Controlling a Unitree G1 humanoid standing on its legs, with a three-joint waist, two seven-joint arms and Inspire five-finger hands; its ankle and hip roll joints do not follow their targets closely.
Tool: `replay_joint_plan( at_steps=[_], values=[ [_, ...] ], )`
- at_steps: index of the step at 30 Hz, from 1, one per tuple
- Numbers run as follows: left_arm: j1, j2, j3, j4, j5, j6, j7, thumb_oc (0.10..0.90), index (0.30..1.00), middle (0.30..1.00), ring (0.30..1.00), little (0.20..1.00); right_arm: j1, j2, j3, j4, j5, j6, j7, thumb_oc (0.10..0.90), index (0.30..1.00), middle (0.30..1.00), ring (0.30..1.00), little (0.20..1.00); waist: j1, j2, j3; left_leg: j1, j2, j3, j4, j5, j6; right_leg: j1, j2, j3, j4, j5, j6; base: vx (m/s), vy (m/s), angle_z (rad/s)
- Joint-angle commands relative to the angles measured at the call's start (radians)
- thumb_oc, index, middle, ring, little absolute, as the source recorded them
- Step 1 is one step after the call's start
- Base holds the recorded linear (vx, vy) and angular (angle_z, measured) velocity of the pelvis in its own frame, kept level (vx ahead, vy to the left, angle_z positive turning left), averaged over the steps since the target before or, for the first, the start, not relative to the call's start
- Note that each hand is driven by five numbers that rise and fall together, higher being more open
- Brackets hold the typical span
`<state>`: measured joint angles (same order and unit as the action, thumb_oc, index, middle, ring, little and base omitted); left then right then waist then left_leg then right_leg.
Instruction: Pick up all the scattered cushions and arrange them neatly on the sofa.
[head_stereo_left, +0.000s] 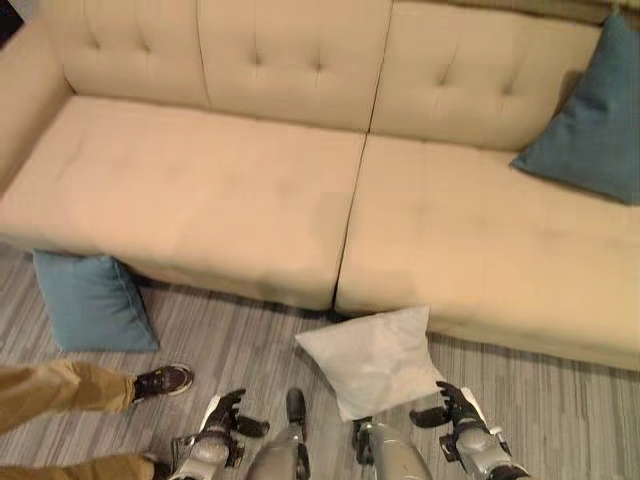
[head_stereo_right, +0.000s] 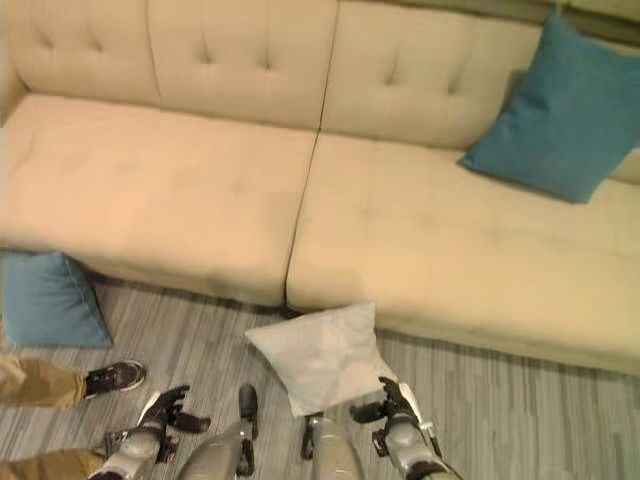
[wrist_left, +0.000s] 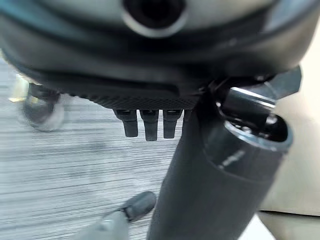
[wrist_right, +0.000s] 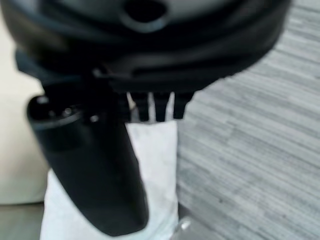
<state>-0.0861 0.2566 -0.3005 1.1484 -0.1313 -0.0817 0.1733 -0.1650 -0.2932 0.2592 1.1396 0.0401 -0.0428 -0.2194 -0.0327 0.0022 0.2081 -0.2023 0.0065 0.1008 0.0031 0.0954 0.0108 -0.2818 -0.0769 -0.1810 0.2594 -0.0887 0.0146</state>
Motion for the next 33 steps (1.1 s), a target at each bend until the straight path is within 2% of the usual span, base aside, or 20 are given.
replay_joint_plan(
  at_steps=[1,4,5,8,9,10,11,12,17,19,20,24,25,26,28,31,33],
  values=[
    [-0.015,0.005,0.037,0.031,0.067,-0.011,-0.020,0.800,0.900,0.900,0.900,0.900,0.000,-0.019,-0.010,0.016,-0.038,-0.011,0.016,0.800,0.900,0.900,0.900,0.900,0.002,-0.041,-0.021,0.022,-0.030,-0.034,0.042,-0.119,-0.016,0.128,-0.002,0.025,-0.168,0.033,0.082,0.10,0.047,-0.02],
    [-0.003,0.003,0.034,0.027,0.079,-0.014,-0.026,0.800,0.900,0.900,0.900,0.900,0.008,-0.016,-0.003,0.015,-0.052,-0.010,0.025,0.800,0.900,0.900,0.900,0.900,0.010,-0.038,-0.023,0.049,-0.032,-0.035,0.033,-0.126,-0.007,0.130,-0.003,0.027,-0.147,0.028,0.088,0.03,0.074,-0.09],
    [0.000,0.003,0.034,0.022,0.084,-0.015,-0.030,0.800,0.900,0.900,0.900,0.900,0.006,-0.011,0.009,0.014,-0.067,-0.007,0.034,0.800,0.900,0.900,0.900,0.900,0.017,-0.033,-0.015,0.061,-0.031,-0.038,0.027,-0.132,0.005,0.103,-0.009,0.028,-0.077,0.030,0.102,-0.02,0.086,-0.21],
    [0.002,0.007,0.034,0.018,0.090,-0.014,-0.027,0.800,0.900,0.900,0.900,0.900,0.001,-0.008,0.016,0.011,-0.073,-0.005,0.034,0.800,0.900,0.900,0.900,0.900,0.018,-0.032,-0.010,0.068,-0.029,-0.032,0.023,-0.131,0.011,0.085,-0.012,0.035,-0.026,0.035,0.115,-0.04,0.028,-0.35],
    [-0.008,0.019,0.027,0.010,0.107,-0.015,-0.029,0.800,0.900,0.900,0.900,0.900,-0.008,-0.007,0.021,0.000,-0.078,-0.004,0.039,0.800,0.900,0.900,0.900,0.900,0.014,-0.026,0.005,0.070,-0.018,-0.044,0.029,-0.128,0.017,0.051,-0.006,0.076,0.062,0.032,0.138,-0.05,-0.075,-0.36],
    [-0.018,0.028,0.020,0.004,0.117,-0.019,-0.030,0.800,0.900,0.900,0.900,0.900,-0.007,-0.005,0.021,-0.009,-0.072,-0.007,0.040,0.800,0.900,0.900,0.900,0.900,0.009,-0.023,0.003,0.066,-0.011,-0.056,0.032,-0.125,0.011,0.046,-0.003,0.121,0.059,0.021,0.129,-0.05,-0.076,-0.22],
    [-0.018,0.028,0.020,0.004,0.117,-0.019,-0.030,0.800,0.900,0.900,0.900,0.900,-0.007,-0.005,0.021,-0.009,-0.072,-0.007,0.040,0.800,0.900,0.900,0.900,0.900,0.009,-0.023,0.004,0.067,-0.011,-0.056,0.033,-0.126,0.011,0.047,-0.003,0.121,0.059,0.020,0.129,0.00,-0.209,-0.12],
    [-0.026,0.033,0.019,0.000,0.123,-0.020,-0.028,0.800,0.900,0.900,0.900,0.900,-0.010,-0.006,0.019,-0.011,-0.074,-0.005,0.043,0.800,0.900,0.900,0.900,0.900,0.010,-0.020,-0.009,0.067,0.010,-0.059,0.034,-0.130,0.000,0.053,-0.043,0.144,0.016,0.032,0.121,0.02,-0.146,0.04],
    [-0.036,0.050,0.026,0.007,0.121,-0.020,-0.019,0.800,0.900,0.900,0.900,0.900,-0.016,-0.008,0.014,-0.013,-0.073,-0.001,0.047,0.800,0.900,0.900,0.900,0.900,0.006,-0.029,-0.021,0.075,0.033,-0.087,0.046,-0.135,-0.032,0.067,-0.091,0.186,-0.075,0.078,0.129,0.04,-0.253,0.03],
    [-0.029,0.055,0.039,0.023,0.120,-0.019,-0.013,0.800,0.900,0.900,0.900,0.900,-0.013,-0.007,0.015,-0.013,-0.074,-0.002,0.052,0.800,0.900,0.900,0.900,0.900,0.010,-0.046,-0.038,0.079,0.041,-0.092,0.048,-0.135,-0.050,0.106,-0.088,0.177,-0.130,0.069,0.137,0.04,-0.394,0.28],
    [-0.027,0.054,0.056,0.037,0.104,-0.014,-0.008,0.800,0.900,0.900,0.900,0.900,-0.020,-0.010,0.025,-0.012,-0.079,0.000,0.054,0.800,0.900,0.900,0.900,0.900,0.014,-0.045,-0.046,0.068,0.078,-0.102,0.043,-0.113,-0.071,0.105,-0.063,0.166,-0.132,0.060,0.132,0.00,-0.364,0.51],
    [-0.020,0.045,0.064,0.036,0.087,-0.011,-0.004,0.800,0.900,0.900,0.900,0.900,-0.014,-0.022,0.031,-0.024,-0.079,-0.001,0.049,0.800,0.900,0.900,0.900,0.900,0.016,-0.040,-0.049,0.060,0.104,-0.128,0.048,-0.103,-0.083,0.120,-0.034,0.157,-0.141,0.039,0.114,-0.01,-0.272,-0.01],
    [-0.014,0.027,0.061,0.042,0.080,-0.007,-0.008,0.800,0.900,0.900,0.900,0.900,-0.010,-0.031,0.028,-0.022,-0.074,-0.003,0.046,0.800,0.900,0.900,0.900,0.900,0.016,-0.036,-0.044,0.045,0.105,-0.146,0.077,-0.100,-0.085,0.133,-0.018,0.142,-0.141,0.024,0.096,-0.03,-0.209,0.06],
    [-0.012,0.017,0.060,0.045,0.074,-0.004,-0.010,0.800,0.900,0.900,0.900,0.900,-0.005,-0.038,0.023,-0.022,-0.069,-0.003,0.044,0.800,0.900,0.900,0.900,0.900,0.014,-0.037,-0.040,0.033,0.101,-0.147,0.100,-0.099,-0.087,0.139,-0.015,0.131,-0.143,0.019,0.089,-0.05,-0.293,0.38],
    [-0.010,0.007,0.051,0.043,0.077,-0.002,-0.011,0.800,0.900,0.900,0.900,0.900,0.007,-0.045,0.012,-0.022,-0.058,-0.004,0.038,0.800,0.900,0.900,0.900,0.900,0.004,-0.045,-0.034,0.014,0.103,-0.097,0.147,-0.105,-0.085,0.149,-0.018,0.106,-0.147,0.015,0.076,-0.06,-0.175,0.61],
    [-0.011,-0.002,0.042,0.034,0.079,-0.004,-0.018,0.800,0.900,0.900,0.900,0.900,0.010,-0.044,0.008,-0.009,-0.046,-0.006,0.036,0.800,0.900,0.900,0.900,0.900,0.002,-0.056,-0.035,0.001,0.056,-0.079,0.204,-0.150,-0.062,0.150,-0.012,0.094,-0.154,0.015,0.060,-0.04,-0.125,0.33],
    [-0.012,-0.007,0.037,0.032,0.083,-0.001,-0.022,0.800,0.900,0.900,0.900,0.900,0.013,-0.042,0.006,0.003,-0.046,-0.003,0.035,0.800,0.900,0.900,0.900,0.900,-0.006,-0.053,-0.043,0.007,0.042,-0.030,0.190,-0.165,-0.041,0.146,-0.003,0.082,-0.159,0.015,0.057,-0.01,-0.055,0.20]
  ],
)
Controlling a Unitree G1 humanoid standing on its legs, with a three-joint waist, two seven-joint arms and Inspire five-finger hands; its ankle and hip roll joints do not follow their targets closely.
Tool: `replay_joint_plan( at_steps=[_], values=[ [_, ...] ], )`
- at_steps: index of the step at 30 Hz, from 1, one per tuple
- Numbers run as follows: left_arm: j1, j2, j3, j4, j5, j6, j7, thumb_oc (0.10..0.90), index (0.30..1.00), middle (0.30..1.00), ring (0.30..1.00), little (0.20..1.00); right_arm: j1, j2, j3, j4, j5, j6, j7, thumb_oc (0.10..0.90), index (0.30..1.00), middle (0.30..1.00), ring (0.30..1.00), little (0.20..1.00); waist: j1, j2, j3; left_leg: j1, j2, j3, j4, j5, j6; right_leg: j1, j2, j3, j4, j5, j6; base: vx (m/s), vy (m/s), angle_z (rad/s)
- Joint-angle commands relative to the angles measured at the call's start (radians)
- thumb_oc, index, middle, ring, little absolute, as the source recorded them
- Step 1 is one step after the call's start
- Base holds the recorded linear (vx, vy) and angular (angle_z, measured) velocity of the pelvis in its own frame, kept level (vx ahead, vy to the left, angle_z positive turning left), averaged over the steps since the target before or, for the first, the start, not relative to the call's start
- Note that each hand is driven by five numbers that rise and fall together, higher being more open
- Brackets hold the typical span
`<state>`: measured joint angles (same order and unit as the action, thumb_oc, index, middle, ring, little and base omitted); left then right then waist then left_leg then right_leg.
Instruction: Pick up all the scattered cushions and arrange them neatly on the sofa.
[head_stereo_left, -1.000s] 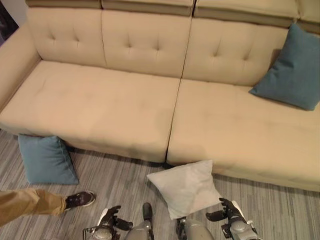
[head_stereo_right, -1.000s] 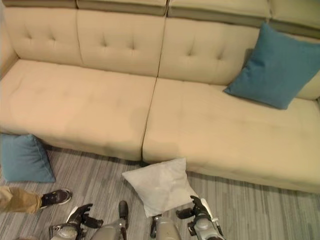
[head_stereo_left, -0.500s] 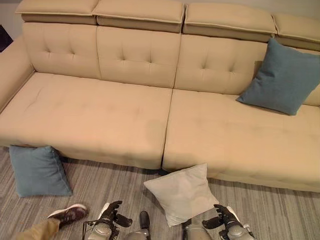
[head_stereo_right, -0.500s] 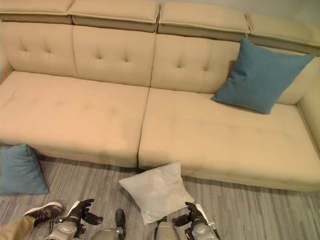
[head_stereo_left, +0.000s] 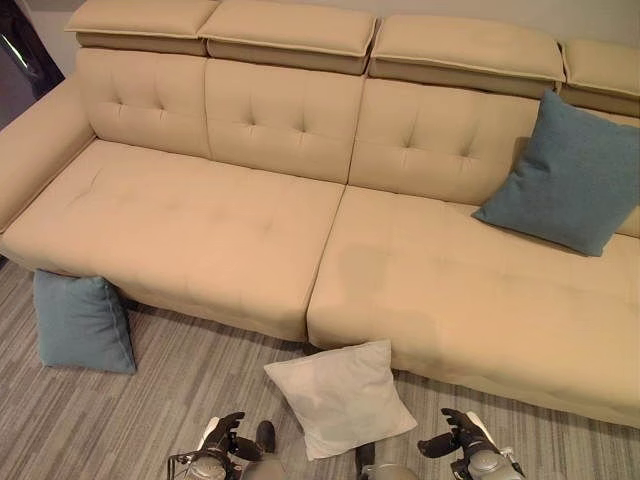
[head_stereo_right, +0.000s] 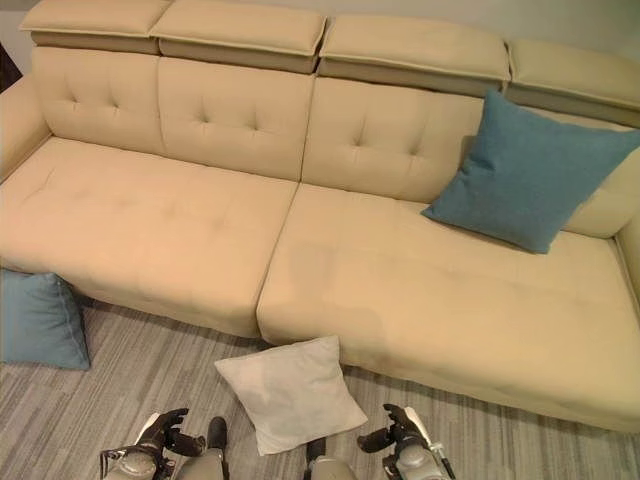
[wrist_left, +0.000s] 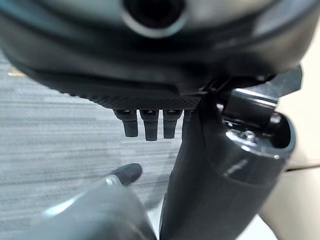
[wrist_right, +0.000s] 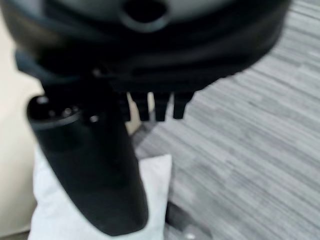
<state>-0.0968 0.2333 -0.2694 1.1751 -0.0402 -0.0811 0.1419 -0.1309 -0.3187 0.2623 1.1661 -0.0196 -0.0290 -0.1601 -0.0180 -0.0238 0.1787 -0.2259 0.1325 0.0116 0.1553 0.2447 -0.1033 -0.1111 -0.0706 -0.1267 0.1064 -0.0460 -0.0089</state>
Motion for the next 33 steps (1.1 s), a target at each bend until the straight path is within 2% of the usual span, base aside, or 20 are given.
replay_joint_plan(
  at_steps=[1,3,4,9,12,14,15,16,18,19,22,24,25,29,30,33],
  values=[
    [-0.001,0.016,0.002,0.004,-0.006,-0.001,0.009,0.800,0.900,0.900,0.900,0.900,-0.020,-0.016,0.000,-0.019,0.016,-0.015,-0.025,0.800,0.900,0.900,0.900,0.900,-0.025,-0.025,-0.017,0.032,-0.088,0.082,0.027,-0.316,0.080,-0.025,-0.006,0.023,-0.010,-0.026,0.082,0.01,0.006,0.23],
    [0.000,0.015,-0.001,0.003,-0.002,0.000,0.008,0.800,0.900,0.900,0.900,0.900,-0.019,-0.014,0.000,-0.018,0.016,-0.014,-0.024,0.800,0.900,0.900,0.900,0.900,-0.026,-0.022,-0.022,0.038,-0.088,0.095,0.007,-0.314,0.081,-0.027,-0.002,0.019,-0.015,-0.025,0.083,0.01,0.027,0.18],
    [-0.005,0.021,-0.008,0.001,0.005,0.001,0.009,0.800,0.900,0.900,0.900,0.900,-0.023,-0.009,0.001,-0.016,0.022,-0.016,-0.030,0.800,0.900,0.900,0.900,0.900,-0.026,-0.022,-0.027,0.029,-0.106,0.082,-0.008,-0.311,0.082,-0.039,-0.001,0.014,-0.016,-0.018,0.086,-0.02,0.041,0.24],
    [-0.023,0.036,-0.011,-0.004,-0.001,0.000,0.013,0.800,0.900,0.900,0.900,0.900,-0.026,0.007,0.011,-0.020,0.026,-0.016,-0.032,0.800,0.900,0.900,0.900,0.900,-0.027,-0.030,-0.023,0.021,-0.104,0.084,-0.031,-0.300,0.084,-0.057,-0.008,0.001,-0.006,-0.013,0.088,0.02,0.053,0.11],
    [-0.028,0.043,-0.009,-0.007,-0.006,-0.002,0.019,0.800,0.900,0.900,0.900,0.900,-0.032,0.011,0.015,-0.025,0.025,-0.015,-0.036,0.800,0.900,0.900,0.900,0.900,-0.024,-0.033,-0.013,0.017,-0.105,0.084,-0.034,-0.299,0.085,-0.065,-0.011,0.004,0.001,-0.011,0.090,-0.02,0.033,0.03],
    [-0.053,0.049,-0.004,-0.021,-0.041,-0.011,0.034,0.800,0.900,0.900,0.900,0.900,-0.062,0.012,0.023,-0.037,0.028,-0.017,-0.052,0.800,0.900,0.900,0.900,0.900,-0.020,-0.037,0.023,-0.027,-0.106,0.081,-0.027,-0.294,0.086,-0.128,-0.018,0.009,0.033,-0.006,0.092,-0.13,0.018,0.01],
    [-0.067,0.052,0.001,-0.033,-0.068,-0.017,0.040,0.800,0.900,0.900,0.900,0.900,-0.075,0.011,0.026,-0.042,0.033,-0.017,-0.060,0.800,0.900,0.900,0.900,0.900,-0.015,-0.038,0.041,-0.058,-0.108,0.077,-0.021,-0.286,0.086,-0.162,-0.022,0.008,0.048,-0.001,0.090,-0.23,-0.022,0.03],
    [-0.104,0.061,0.007,-0.071,-0.126,-0.032,0.063,0.800,0.900,0.900,0.900,0.900,-0.110,-0.004,0.030,-0.063,0.047,-0.012,-0.082,0.800,0.900,0.900,0.900,0.900,-0.007,-0.038,0.079,-0.137,-0.112,0.069,0.014,-0.276,0.084,-0.247,-0.033,0.003,0.094,-0.001,0.084,-0.18,-0.022,0.06],
    [-0.104,0.061,0.007,-0.071,-0.126,-0.032,0.063,0.800,0.900,0.900,0.900,0.900,-0.110,-0.004,0.030,-0.063,0.047,-0.012,-0.082,0.800,0.900,0.900,0.900,0.900,-0.007,-0.038,0.078,-0.138,-0.112,0.069,0.015,-0.276,0.084,-0.248,-0.033,0.003,0.094,-0.001,0.084,-0.11,-0.028,0.06],
    [-0.144,0.070,0.002,-0.105,-0.173,-0.046,0.085,0.800,0.900,0.900,0.900,0.900,-0.154,-0.023,0.035,-0.099,0.062,-0.013,-0.111,0.800,0.900,0.900,0.900,0.900,-0.003,-0.038,0.113,-0.231,-0.109,0.065,0.056,-0.265,0.080,-0.338,-0.039,0.001,0.130,0.005,0.078,-0.11,-0.038,0.09],
    [-0.178,0.079,-0.003,-0.123,-0.196,-0.052,0.104,0.800,0.900,0.900,0.900,0.900,-0.194,-0.039,0.040,-0.136,0.075,-0.020,-0.132,0.800,0.900,0.900,0.900,0.900,-0.002,-0.035,0.133,-0.282,-0.104,0.056,0.087,-0.287,0.073,-0.394,-0.041,0.003,0.162,-0.017,0.082,-0.04,-0.045,0.11],
    [-0.255,0.098,-0.022,-0.140,-0.208,-0.055,0.127,0.800,0.900,0.900,0.900,0.900,-0.273,-0.064,0.041,-0.185,0.099,-0.033,-0.174,0.800,0.900,0.900,0.900,0.900,-0.010,-0.028,0.161,-0.409,-0.094,0.051,0.142,-0.280,0.071,-0.517,-0.049,0.007,0.210,-0.016,0.083,-0.16,-0.044,0.00],
    [-0.256,0.098,-0.022,-0.140,-0.208,-0.055,0.127,0.800,0.900,0.900,0.900,0.900,-0.274,-0.064,0.041,-0.184,0.099,-0.033,-0.174,0.800,0.900,0.900,0.900,0.900,-0.011,-0.028,0.160,-0.412,-0.094,0.051,0.144,-0.281,0.071,-0.520,-0.049,0.007,0.211,-0.016,0.083,-0.14,-0.029,-0.05],
    [-0.344,0.125,-0.022,-0.195,-0.256,-0.070,0.157,0.800,0.900,0.900,0.900,0.900,-0.376,-0.119,0.035,-0.262,0.121,-0.048,-0.224,0.800,0.900,0.900,0.900,0.900,-0.020,-0.014,0.186,-0.592,-0.087,0.042,0.231,-0.283,0.075,-0.706,-0.057,0.020,0.311,-0.024,0.079,-0.11,-0.010,0.03],
    [-0.382,0.141,-0.015,-0.228,-0.282,-0.080,0.173,0.800,0.900,0.900,0.900,0.900,-0.429,-0.134,0.030,-0.296,0.136,-0.057,-0.247,0.800,0.900,0.900,0.900,0.900,-0.027,-0.009,0.200,-0.681,-0.079,0.038,0.285,-0.289,0.076,-0.800,-0.061,0.028,0.376,-0.036,0.077,-0.08,-0.008,0.04],
    [-0.401,0.147,-0.015,-0.243,-0.290,-0.082,0.181,0.800,0.900,0.900,0.900,0.900,-0.456,-0.143,0.028,-0.310,0.142,-0.058,-0.254,0.800,0.900,0.900,0.900,0.900,-0.028,-0.007,0.200,-0.727,-0.077,0.036,0.311,-0.294,0.076,-0.844,-0.061,0.035,0.402,-0.043,0.075,-0.03,-0.018,0.01]
  ],
)
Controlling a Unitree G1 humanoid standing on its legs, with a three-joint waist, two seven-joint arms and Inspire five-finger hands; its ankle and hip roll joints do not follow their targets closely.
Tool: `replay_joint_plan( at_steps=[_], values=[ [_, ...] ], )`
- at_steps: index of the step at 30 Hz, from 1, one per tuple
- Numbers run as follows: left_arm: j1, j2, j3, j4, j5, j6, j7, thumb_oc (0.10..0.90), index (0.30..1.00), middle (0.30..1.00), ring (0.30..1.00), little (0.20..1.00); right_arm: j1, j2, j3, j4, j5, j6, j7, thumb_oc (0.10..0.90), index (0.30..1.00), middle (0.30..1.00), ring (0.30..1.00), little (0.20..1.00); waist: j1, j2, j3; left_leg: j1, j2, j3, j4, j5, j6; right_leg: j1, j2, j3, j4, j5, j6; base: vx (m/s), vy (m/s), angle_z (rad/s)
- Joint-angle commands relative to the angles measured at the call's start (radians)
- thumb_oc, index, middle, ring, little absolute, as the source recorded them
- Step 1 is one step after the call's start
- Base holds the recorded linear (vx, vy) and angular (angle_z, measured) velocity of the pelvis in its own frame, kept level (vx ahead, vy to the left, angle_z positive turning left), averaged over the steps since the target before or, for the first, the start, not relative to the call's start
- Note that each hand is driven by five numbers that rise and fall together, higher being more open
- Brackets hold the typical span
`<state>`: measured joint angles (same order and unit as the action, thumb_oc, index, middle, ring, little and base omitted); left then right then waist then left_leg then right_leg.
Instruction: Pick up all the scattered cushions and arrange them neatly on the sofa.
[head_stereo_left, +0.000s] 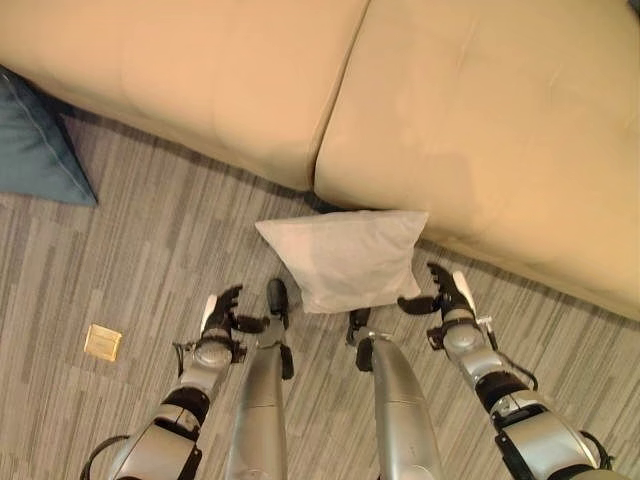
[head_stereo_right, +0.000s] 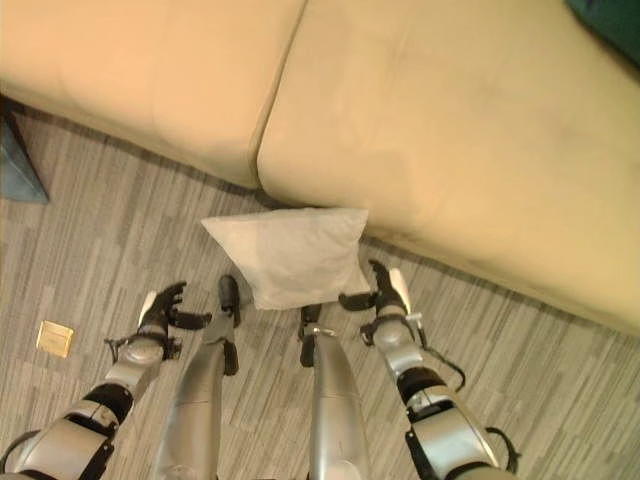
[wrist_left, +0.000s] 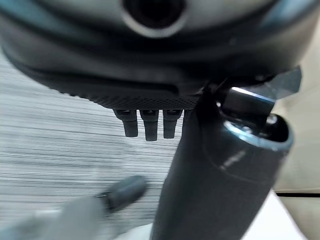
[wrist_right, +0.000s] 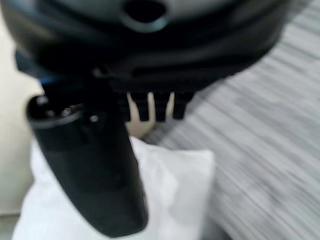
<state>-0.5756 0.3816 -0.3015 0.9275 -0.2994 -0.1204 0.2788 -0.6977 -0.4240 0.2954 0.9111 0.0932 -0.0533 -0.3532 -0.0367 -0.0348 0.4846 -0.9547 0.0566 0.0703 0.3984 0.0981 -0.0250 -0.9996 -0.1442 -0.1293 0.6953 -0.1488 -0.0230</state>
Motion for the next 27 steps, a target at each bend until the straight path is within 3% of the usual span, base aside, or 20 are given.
replay_joint_plan(
  at_steps=[1,5,9,23,24,25,27],
  values=[
    [0.049,0.013,0.021,-0.023,-0.037,-0.044,0.056,0.800,0.900,0.900,0.900,0.900,0.065,-0.051,-0.004,-0.082,0.027,-0.038,-0.078,0.800,0.900,0.900,0.900,0.900,-0.015,0.008,-0.097,-0.086,0.005,-0.029,0.123,-0.154,-0.003,-0.039,0.010,0.045,-0.128,0.049,0.084,-0.02,-0.042,-0.01],
    [-0.005,0.022,0.031,-0.080,-0.084,-0.059,0.087,0.800,0.900,0.900,0.900,0.900,-0.020,-0.048,0.006,-0.126,0.023,-0.043,-0.109,0.800,0.900,0.900,0.900,0.900,-0.022,0.004,-0.113,-0.268,0.017,-0.043,0.223,-0.175,-0.004,-0.221,0.014,0.052,-0.017,0.027,0.082,0.01,-0.042,-0.04],
    [-0.055,0.005,0.026,-0.109,-0.133,-0.066,0.103,0.800,0.900,0.900,0.900,0.900,-0.078,-0.018,0.026,-0.134,0.025,-0.040,-0.120,0.800,0.900,0.900,0.900,0.900,-0.021,-0.003,-0.126,-0.367,0.019,-0.051,0.254,-0.175,-0.002,-0.317,0.013,0.046,0.024,0.022,0.087,0.01,-0.061,-0.02],
    [-0.289,-0.105,-0.079,-0.114,-0.269,-0.088,0.134,0.800,0.900,0.900,0.900,0.900,-0.294,0.119,0.151,-0.164,0.111,-0.077,-0.116,0.800,0.900,0.900,0.900,0.900,-0.032,-0.014,-0.157,-0.438,0.015,-0.078,0.214,-0.152,-0.008,-0.405,0.023,0.037,0.021,0.028,0.094,0.01,-0.013,0.02],
    [-0.304,-0.106,-0.088,-0.119,-0.273,-0.088,0.130,0.745,0.818,0.818,0.818,0.818,-0.306,0.124,0.156,-0.176,0.116,-0.083,-0.112,0.580,0.571,0.571,0.571,0.571,-0.034,-0.014,-0.160,-0.437,0.014,-0.079,0.208,-0.150,-0.007,-0.405,0.024,0.036,0.017,0.031,0.095,0.00,0.000,0.00],
    [-0.318,-0.107,-0.093,-0.125,-0.276,-0.091,0.129,0.403,0.305,0.305,0.305,0.305,-0.318,0.125,0.160,-0.186,0.120,-0.086,-0.111,0.400,0.300,0.300,0.300,0.300,-0.035,-0.015,-0.163,-0.438,0.015,-0.078,0.206,-0.149,-0.007,-0.405,0.024,0.035,0.015,0.032,0.096,0.00,0.000,0.00],
    [-0.339,-0.102,-0.097,-0.177,-0.288,-0.105,0.130,0.400,0.300,0.300,0.300,0.300,-0.324,0.121,0.156,-0.240,0.144,-0.108,-0.102,0.400,0.300,0.300,0.300,0.300,-0.039,-0.013,-0.175,-0.435,0.013,-0.078,0.191,-0.144,-0.009,-0.403,0.027,0.034,0.004,0.038,0.099,0.00,0.000,0.00]
  ],
)
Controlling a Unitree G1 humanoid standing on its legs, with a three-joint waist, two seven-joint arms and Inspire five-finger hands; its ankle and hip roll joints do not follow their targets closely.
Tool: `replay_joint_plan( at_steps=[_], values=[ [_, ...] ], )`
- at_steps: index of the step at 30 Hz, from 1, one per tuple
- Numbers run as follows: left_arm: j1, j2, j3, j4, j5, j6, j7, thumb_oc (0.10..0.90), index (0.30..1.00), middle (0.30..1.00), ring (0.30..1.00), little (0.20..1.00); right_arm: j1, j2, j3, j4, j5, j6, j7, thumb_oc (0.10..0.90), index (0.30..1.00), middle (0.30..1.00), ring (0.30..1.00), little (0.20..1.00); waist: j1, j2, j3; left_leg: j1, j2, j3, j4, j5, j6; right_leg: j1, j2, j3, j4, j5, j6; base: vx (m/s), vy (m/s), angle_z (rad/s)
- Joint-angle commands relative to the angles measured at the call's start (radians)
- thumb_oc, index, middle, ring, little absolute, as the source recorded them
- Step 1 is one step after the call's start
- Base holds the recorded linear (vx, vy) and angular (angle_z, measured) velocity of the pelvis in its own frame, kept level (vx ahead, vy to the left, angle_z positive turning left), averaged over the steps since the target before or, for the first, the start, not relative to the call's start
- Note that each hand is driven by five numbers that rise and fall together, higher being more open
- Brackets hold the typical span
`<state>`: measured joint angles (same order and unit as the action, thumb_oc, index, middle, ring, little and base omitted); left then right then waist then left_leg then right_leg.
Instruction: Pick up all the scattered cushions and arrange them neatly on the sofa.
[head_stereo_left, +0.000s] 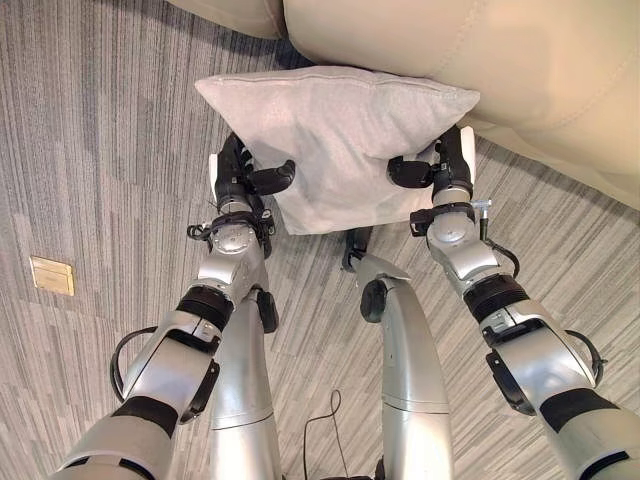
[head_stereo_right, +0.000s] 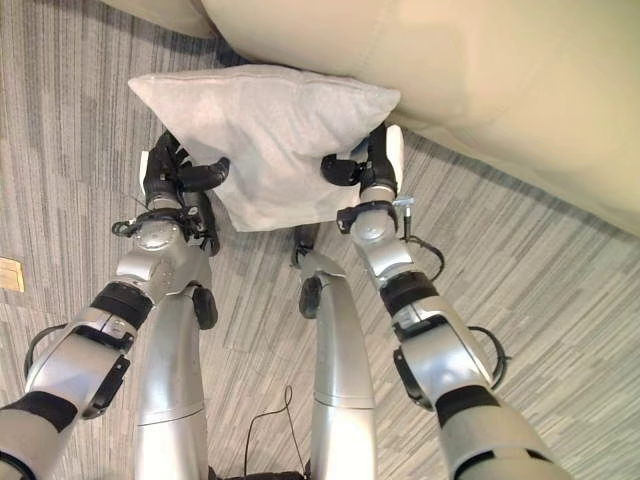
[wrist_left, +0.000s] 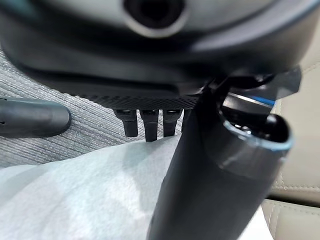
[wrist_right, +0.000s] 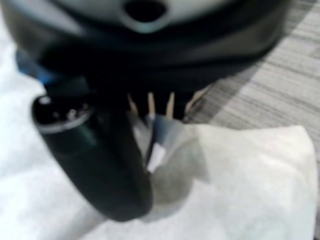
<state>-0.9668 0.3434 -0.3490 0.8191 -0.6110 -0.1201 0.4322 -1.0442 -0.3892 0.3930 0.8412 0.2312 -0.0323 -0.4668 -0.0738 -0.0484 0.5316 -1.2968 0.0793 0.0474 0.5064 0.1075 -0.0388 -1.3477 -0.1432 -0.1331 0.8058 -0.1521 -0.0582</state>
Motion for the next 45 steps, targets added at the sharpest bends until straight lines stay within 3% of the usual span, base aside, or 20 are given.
replay_joint_plan(
  at_steps=[1,7,14,20,21,22,24,25,26,28,32,40,45],
  values=[
    [0.053,-0.062,-0.047,-0.091,0.020,-0.109,-0.027,0.400,0.300,0.300,0.300,0.300,0.024,0.080,0.055,-0.188,0.005,-0.135,0.015,0.400,0.300,0.300,0.300,0.300,-0.004,0.002,-0.227,-0.088,-0.010,-0.056,0.076,-0.152,0.003,-0.053,0.028,0.038,-0.111,0.042,0.135,0.00,0.003,0.04],
    [0.115,-0.056,0.004,-0.193,0.011,-0.126,-0.035,0.400,0.300,0.300,0.300,0.300,0.109,0.041,-0.005,-0.295,-0.010,-0.161,0.030,0.400,0.300,0.300,0.300,0.300,-0.009,0.011,-0.265,-0.035,-0.006,-0.049,0.018,-0.140,-0.004,-0.009,0.035,0.032,-0.153,0.053,0.139,0.00,0.007,0.01],
    [0.307,-0.116,0.031,-0.287,0.015,-0.117,-0.106,0.400,0.300,0.300,0.300,0.300,0.355,0.063,-0.081,-0.394,-0.006,-0.181,0.089,0.400,0.300,0.300,0.300,0.300,-0.007,0.022,-0.293,0.163,-0.002,-0.041,-0.108,-0.123,-0.017,0.173,0.032,0.020,-0.252,0.068,0.147,-0.01,0.028,-0.02],
    [0.501,-0.157,-0.007,-0.398,0.050,-0.116,-0.157,0.400,0.300,0.300,0.300,0.300,0.596,0.130,-0.101,-0.522,0.031,-0.205,0.149,0.400,0.300,0.300,0.300,0.300,-0.001,0.023,-0.306,0.428,-0.015,-0.031,-0.205,-0.126,-0.022,0.416,0.020,0.007,-0.354,0.070,0.148,-0.01,-0.003,0.02],
    [0.554,-0.145,-0.024,-0.437,0.068,-0.116,-0.169,0.400,0.300,0.300,0.300,0.300,0.653,0.139,-0.095,-0.556,0.039,-0.208,0.167,0.400,0.300,0.300,0.300,0.300,0.001,0.024,-0.307,0.503,-0.018,-0.024,-0.241,-0.097,-0.018,0.489,0.020,-0.006,-0.396,0.098,0.140,-0.03,-0.011,-0.01],
    [0.555,-0.145,-0.024,-0.438,0.068,-0.115,-0.169,0.400,0.300,0.300,0.300,0.300,0.653,0.139,-0.095,-0.556,0.039,-0.208,0.167,0.400,0.300,0.300,0.300,0.300,0.001,0.024,-0.305,0.506,-0.018,-0.024,-0.243,-0.095,-0.018,0.492,0.021,-0.006,-0.398,0.099,0.140,-0.03,-0.019,0.01],
    [0.632,-0.128,-0.027,-0.500,0.063,-0.120,-0.181,0.400,0.300,0.300,0.300,0.300,0.721,0.130,-0.094,-0.616,0.035,-0.209,0.187,0.400,0.300,0.300,0.300,0.300,0.005,0.030,-0.314,0.641,-0.021,-0.018,-0.290,-0.092,-0.022,0.629,0.023,-0.018,-0.452,0.095,0.140,0.05,-0.037,-0.01],
    [0.633,-0.128,-0.027,-0.501,0.063,-0.120,-0.180,0.400,0.300,0.300,0.300,0.300,0.721,0.130,-0.094,-0.616,0.035,-0.209,0.187,0.400,0.300,0.300,0.300,0.300,0.005,0.030,-0.312,0.644,-0.021,-0.018,-0.291,-0.092,-0.022,0.632,0.023,-0.018,-0.454,0.096,0.140,0.10,-0.057,0.01],
    [0.684,-0.110,-0.014,-0.547,0.065,-0.124,-0.190,0.400,0.300,0.300,0.300,0.300,0.760,0.111,-0.100,-0.663,0.016,-0.206,0.201,0.400,0.300,0.300,0.300,0.300,0.009,0.036,-0.322,0.734,-0.021,-0.013,-0.322,-0.089,-0.026,0.726,0.029,-0.028,-0.485,0.088,0.138,0.07,-0.032,0.04],
    [0.705,-0.102,-0.011,-0.569,0.062,-0.126,-0.193,0.400,0.300,0.300,0.300,0.300,0.777,0.101,-0.102,-0.687,0.004,-0.207,0.207,0.400,0.300,0.300,0.300,0.300,0.010,0.039,-0.326,0.778,-0.022,-0.010,-0.335,-0.089,-0.026,0.768,0.031,-0.032,-0.496,0.085,0.136,0.08,-0.048,0.06],
    [0.772,-0.055,0.020,-0.657,0.111,-0.145,-0.198,0.400,0.300,0.300,0.300,0.300,0.832,0.058,-0.137,-0.773,-0.047,-0.222,0.225,0.400,0.300,0.300,0.300,0.300,0.012,0.044,-0.376,0.959,-0.019,0.000,-0.378,-0.104,-0.029,0.977,0.051,-0.036,-0.578,0.071,0.133,0.14,-0.065,0.05],
    [0.815,-0.037,0.050,-0.717,0.147,-0.157,-0.182,0.400,0.300,0.300,0.300,0.300,0.883,0.028,-0.198,-0.825,-0.050,-0.224,0.234,0.400,0.300,0.300,0.300,0.300,0.005,0.030,-0.423,1.052,-0.015,0.022,-0.299,-0.131,-0.041,1.187,0.058,-0.044,-0.680,0.060,0.122,0.13,-0.027,0.04],
    [0.831,-0.029,0.053,-0.712,0.162,-0.144,-0.189,0.400,0.300,0.300,0.300,0.300,0.910,0.023,-0.227,-0.819,-0.046,-0.210,0.233,0.400,0.300,0.300,0.300,0.300,0.002,0.034,-0.465,1.098,-0.011,0.074,-0.402,-0.105,-0.041,1.250,0.057,-0.069,-0.733,0.069,0.140,0.15,0.055,0.13]
  ],
)
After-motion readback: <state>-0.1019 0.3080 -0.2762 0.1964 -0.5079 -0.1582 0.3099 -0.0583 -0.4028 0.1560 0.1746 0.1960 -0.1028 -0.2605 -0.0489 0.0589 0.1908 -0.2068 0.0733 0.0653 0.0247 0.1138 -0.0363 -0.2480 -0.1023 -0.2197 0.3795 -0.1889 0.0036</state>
